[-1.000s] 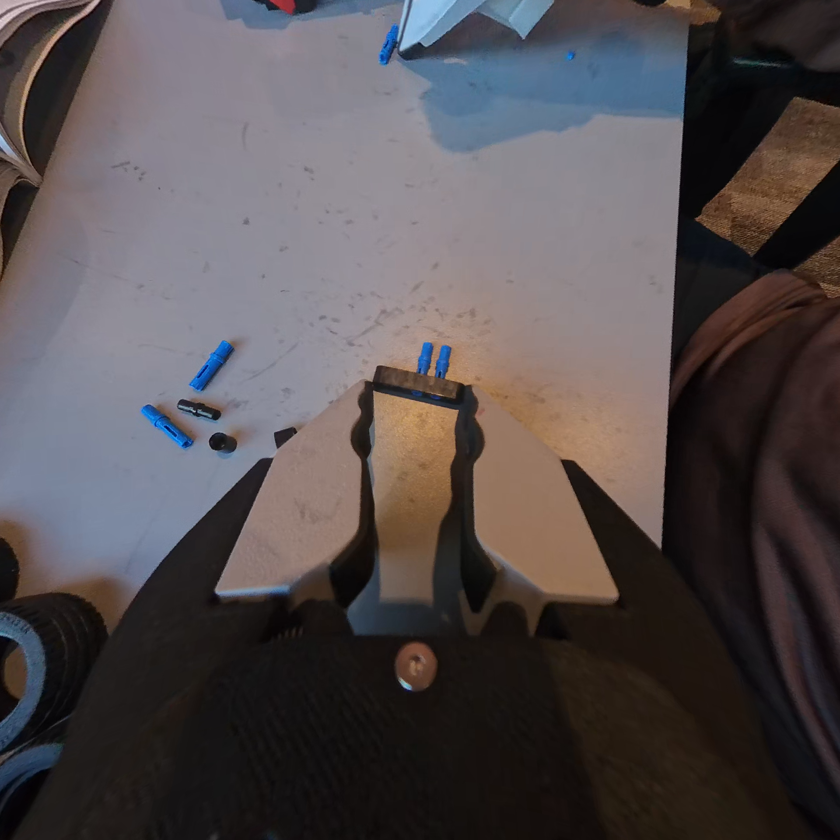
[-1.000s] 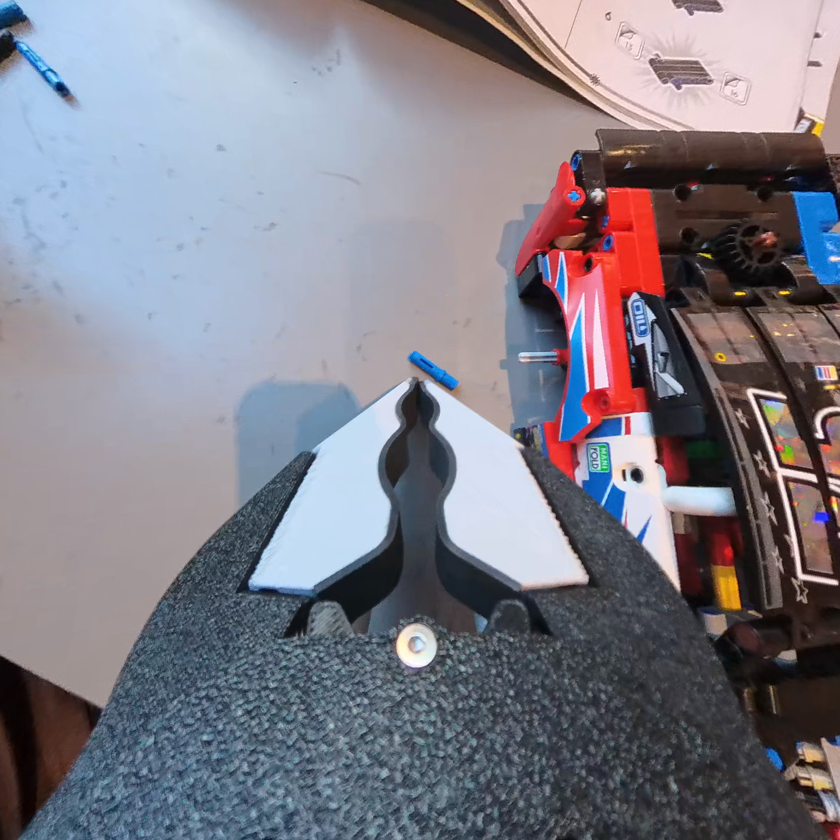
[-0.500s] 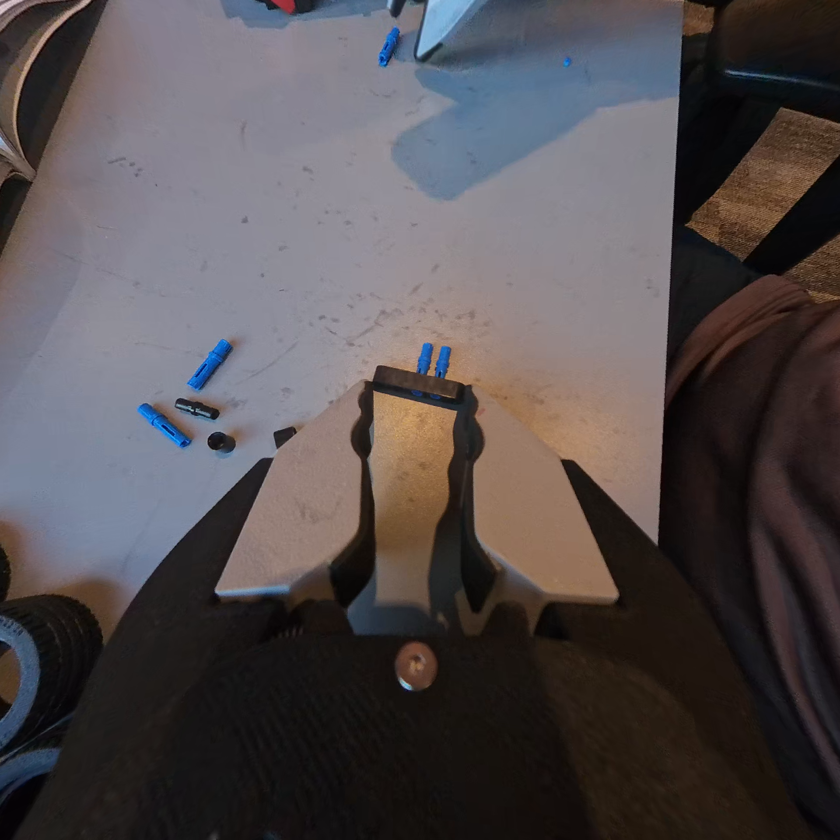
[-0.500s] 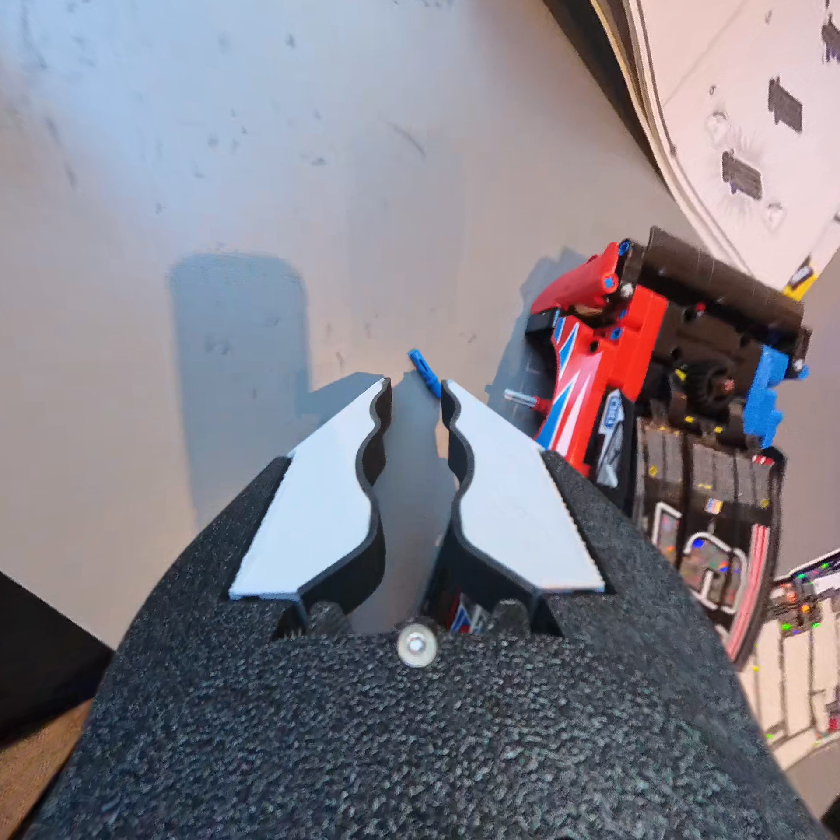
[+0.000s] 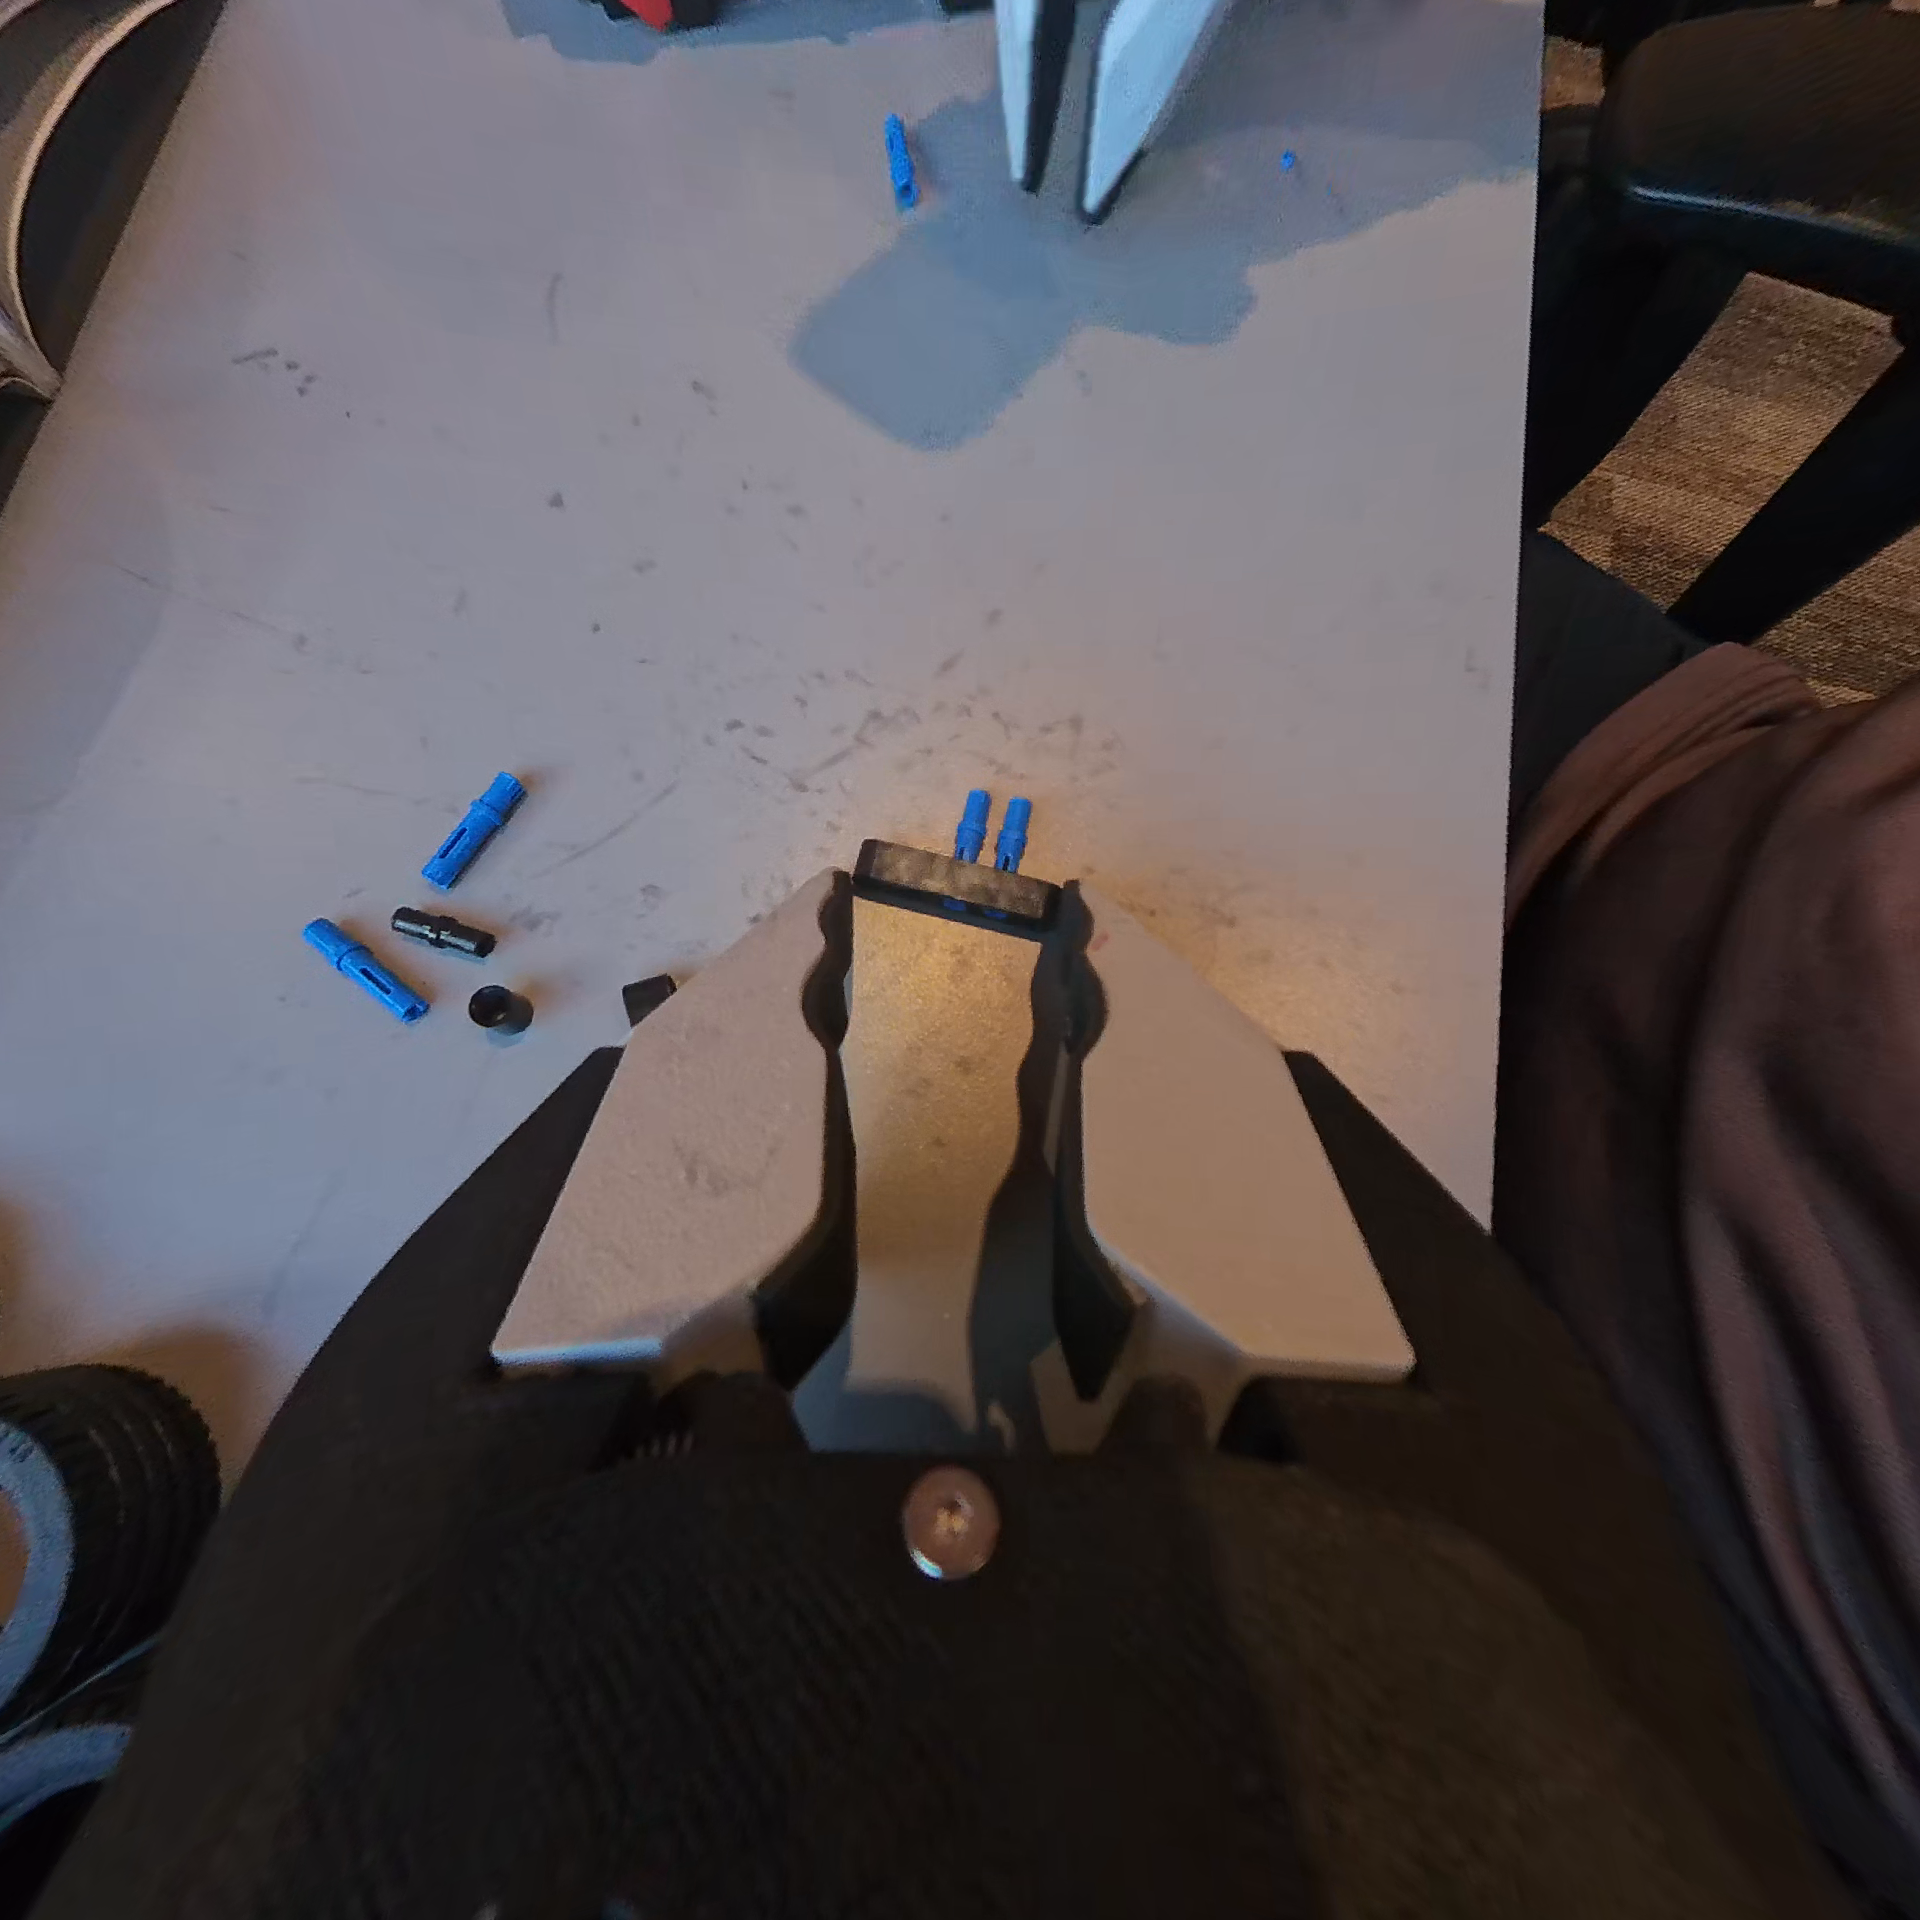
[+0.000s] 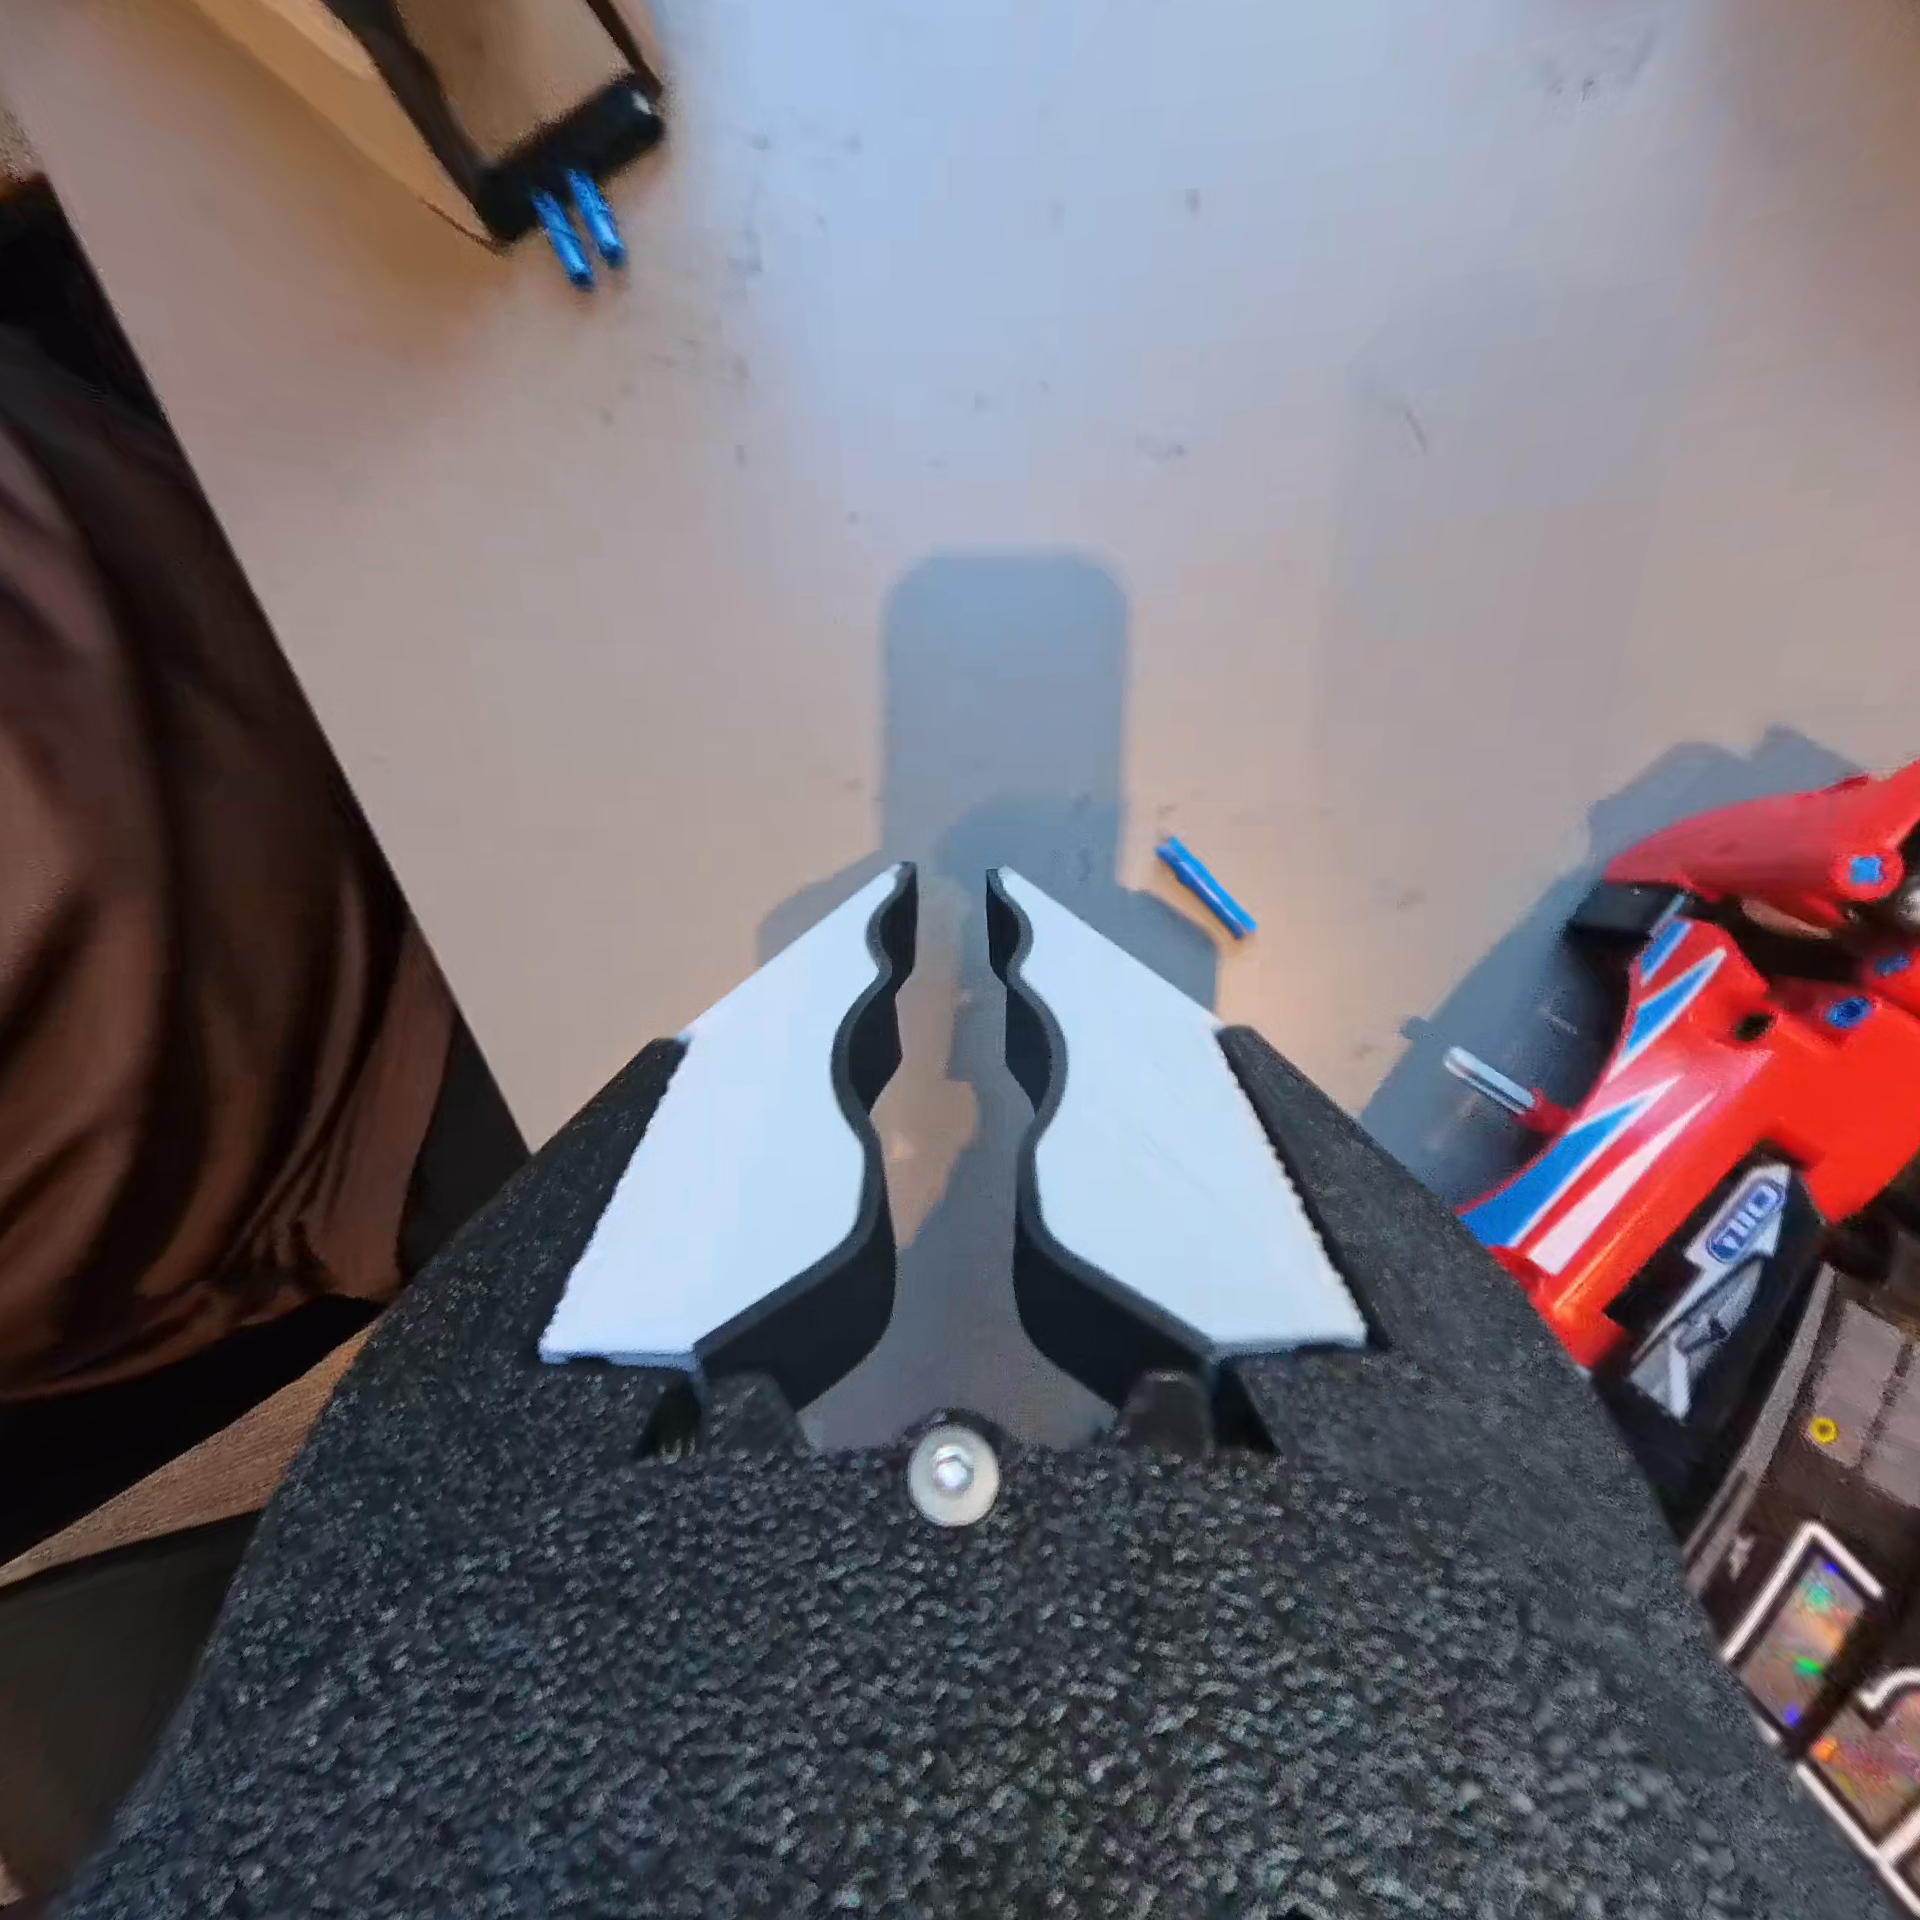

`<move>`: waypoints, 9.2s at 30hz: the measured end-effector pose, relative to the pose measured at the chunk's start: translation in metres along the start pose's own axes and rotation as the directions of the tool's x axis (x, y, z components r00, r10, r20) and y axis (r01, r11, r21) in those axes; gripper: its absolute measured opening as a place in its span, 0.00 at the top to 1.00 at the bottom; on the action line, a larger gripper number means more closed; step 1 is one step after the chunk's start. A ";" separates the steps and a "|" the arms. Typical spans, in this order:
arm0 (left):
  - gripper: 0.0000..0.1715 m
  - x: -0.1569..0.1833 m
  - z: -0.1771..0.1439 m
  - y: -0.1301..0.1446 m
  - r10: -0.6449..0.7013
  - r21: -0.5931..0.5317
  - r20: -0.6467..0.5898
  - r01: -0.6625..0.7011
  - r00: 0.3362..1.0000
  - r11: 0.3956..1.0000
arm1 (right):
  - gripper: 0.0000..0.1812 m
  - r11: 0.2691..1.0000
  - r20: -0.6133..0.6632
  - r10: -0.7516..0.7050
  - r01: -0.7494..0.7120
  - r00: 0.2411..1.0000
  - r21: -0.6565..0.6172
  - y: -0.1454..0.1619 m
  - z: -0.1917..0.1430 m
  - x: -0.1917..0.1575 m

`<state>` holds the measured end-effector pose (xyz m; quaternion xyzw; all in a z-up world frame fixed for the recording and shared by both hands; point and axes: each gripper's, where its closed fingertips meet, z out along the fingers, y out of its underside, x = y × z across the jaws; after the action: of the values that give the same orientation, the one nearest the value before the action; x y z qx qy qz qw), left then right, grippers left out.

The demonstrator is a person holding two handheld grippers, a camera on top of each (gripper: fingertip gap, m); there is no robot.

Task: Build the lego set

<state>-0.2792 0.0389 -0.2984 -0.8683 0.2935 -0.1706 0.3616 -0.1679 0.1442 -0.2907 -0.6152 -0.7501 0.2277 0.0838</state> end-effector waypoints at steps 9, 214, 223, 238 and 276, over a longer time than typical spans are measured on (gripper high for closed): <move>0.78 0.000 0.000 0.000 -0.008 0.002 -0.008 0.008 1.000 1.000 | 0.88 0.997 -0.300 -0.071 0.058 0.951 -0.054 0.005 -0.020 0.052; 0.63 0.006 -0.008 -0.002 0.122 0.039 0.049 -0.124 0.991 0.991 | 0.98 0.859 -0.210 -0.336 0.390 0.918 0.333 -0.093 0.055 -0.064; 0.75 0.007 0.001 0.002 0.102 -0.018 -0.026 -0.102 0.994 0.995 | 0.98 0.908 0.023 -0.318 0.298 0.948 0.295 -0.097 0.070 -0.066; 0.76 0.012 0.003 0.001 0.138 -0.019 -0.056 -0.139 0.989 0.990 | 0.98 0.902 0.071 -0.337 0.300 0.939 0.311 -0.097 0.072 -0.069; 0.78 0.016 0.003 0.002 0.175 -0.015 -0.061 -0.176 0.983 0.984 | 0.98 0.937 0.209 -0.268 0.204 0.941 0.282 -0.099 0.074 -0.077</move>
<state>-0.2660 0.0286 -0.3003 -0.8374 0.3811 -0.1606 0.3573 -0.2680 0.0388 -0.3004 -0.4714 -0.7876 0.3848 0.0965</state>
